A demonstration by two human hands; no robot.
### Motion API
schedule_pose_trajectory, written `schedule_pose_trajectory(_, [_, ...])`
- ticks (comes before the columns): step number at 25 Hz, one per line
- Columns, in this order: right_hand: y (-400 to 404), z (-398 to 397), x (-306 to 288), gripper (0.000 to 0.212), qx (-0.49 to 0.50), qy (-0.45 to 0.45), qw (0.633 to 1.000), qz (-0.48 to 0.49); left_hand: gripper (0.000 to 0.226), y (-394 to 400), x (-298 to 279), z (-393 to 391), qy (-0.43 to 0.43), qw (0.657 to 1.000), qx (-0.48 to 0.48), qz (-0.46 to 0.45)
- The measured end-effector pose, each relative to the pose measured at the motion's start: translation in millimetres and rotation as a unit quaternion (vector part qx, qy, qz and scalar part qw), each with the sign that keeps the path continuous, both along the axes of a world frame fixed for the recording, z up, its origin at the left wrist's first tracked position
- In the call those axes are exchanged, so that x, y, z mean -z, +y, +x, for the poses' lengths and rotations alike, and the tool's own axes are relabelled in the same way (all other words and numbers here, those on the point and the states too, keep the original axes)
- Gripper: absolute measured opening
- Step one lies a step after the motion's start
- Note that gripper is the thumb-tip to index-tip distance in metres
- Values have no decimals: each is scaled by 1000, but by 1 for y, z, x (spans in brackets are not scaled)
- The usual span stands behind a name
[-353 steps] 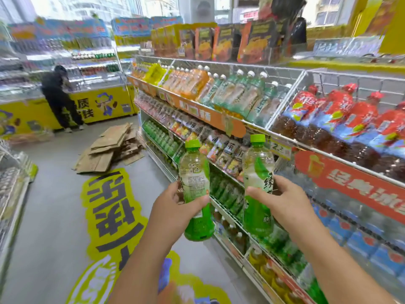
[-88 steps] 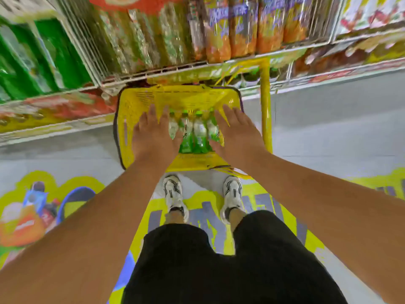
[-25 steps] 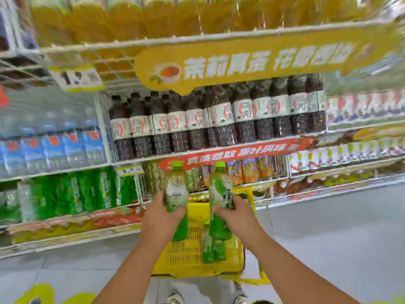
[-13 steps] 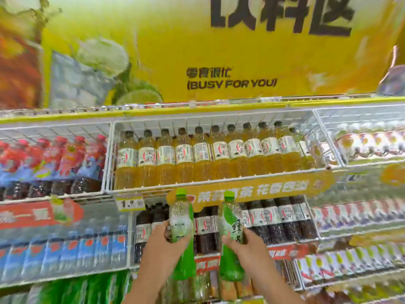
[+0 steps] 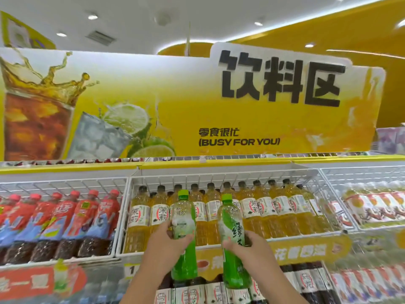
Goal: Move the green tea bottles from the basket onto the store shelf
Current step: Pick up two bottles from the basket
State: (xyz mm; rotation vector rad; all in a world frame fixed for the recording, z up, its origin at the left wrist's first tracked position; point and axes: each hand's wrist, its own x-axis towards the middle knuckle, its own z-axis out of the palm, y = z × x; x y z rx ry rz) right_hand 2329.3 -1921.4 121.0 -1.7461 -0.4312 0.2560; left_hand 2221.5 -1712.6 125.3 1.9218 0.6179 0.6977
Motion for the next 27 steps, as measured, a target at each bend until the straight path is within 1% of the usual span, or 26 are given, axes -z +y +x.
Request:
schedule_pose_trajectory(3, [19,3,-15,63,-1,-17,1000,5,50,19,-6,9,8,1000,13,-7])
schedule_pose_trajectory(4, [26,3,-18,66,3,-18,1000,4,53,27,-6,11,13,1000,19,-9])
schedule_pose_trajectory(7, [45,1,-21,67,12,-18,1000,8,64,45,-10,11,11,1000,27,-10])
schedule_pose_trajectory(10, [65,-4,-18,79,21,-18,1000,-1,69,65,-12,10,4,999,43,-3])
schedule_pose_trajectory(12, [76,-12,-16,81,14,-18,1000,4,62,75,-13,6,6,999,47,-12])
schedule_pose_trajectory(15, [85,-20,-14,84,8,-27,1000,6,39,84,-14,-4,7,998,60,-18])
schedule_pose_trajectory(18, [85,-28,-13,92,0,-23,1000,18,32,84,-14,-17,7,998,58,-13])
schedule_pose_trajectory(20, [83,-34,-11,87,-9,-17,999,31,35,79,-16,-27,6,999,48,-14])
schedule_pose_trajectory(21, [81,-36,-9,80,-11,-14,999,38,38,74,-16,-33,7,999,43,-13])
schedule_pose_trajectory(23, [74,-43,-9,55,-27,-11,998,54,42,63,-15,-45,6,999,38,-11])
schedule_pose_trajectory(24, [68,-47,-9,48,-40,-10,998,55,43,54,-15,-52,2,999,32,-11])
schedule_pose_trajectory(25, [63,-50,-9,48,-52,-11,997,53,43,45,-16,-59,0,1000,21,-8])
schedule_pose_trajectory(27, [50,-53,-7,60,-72,-16,996,48,41,25,-16,-75,5,1000,-10,-3])
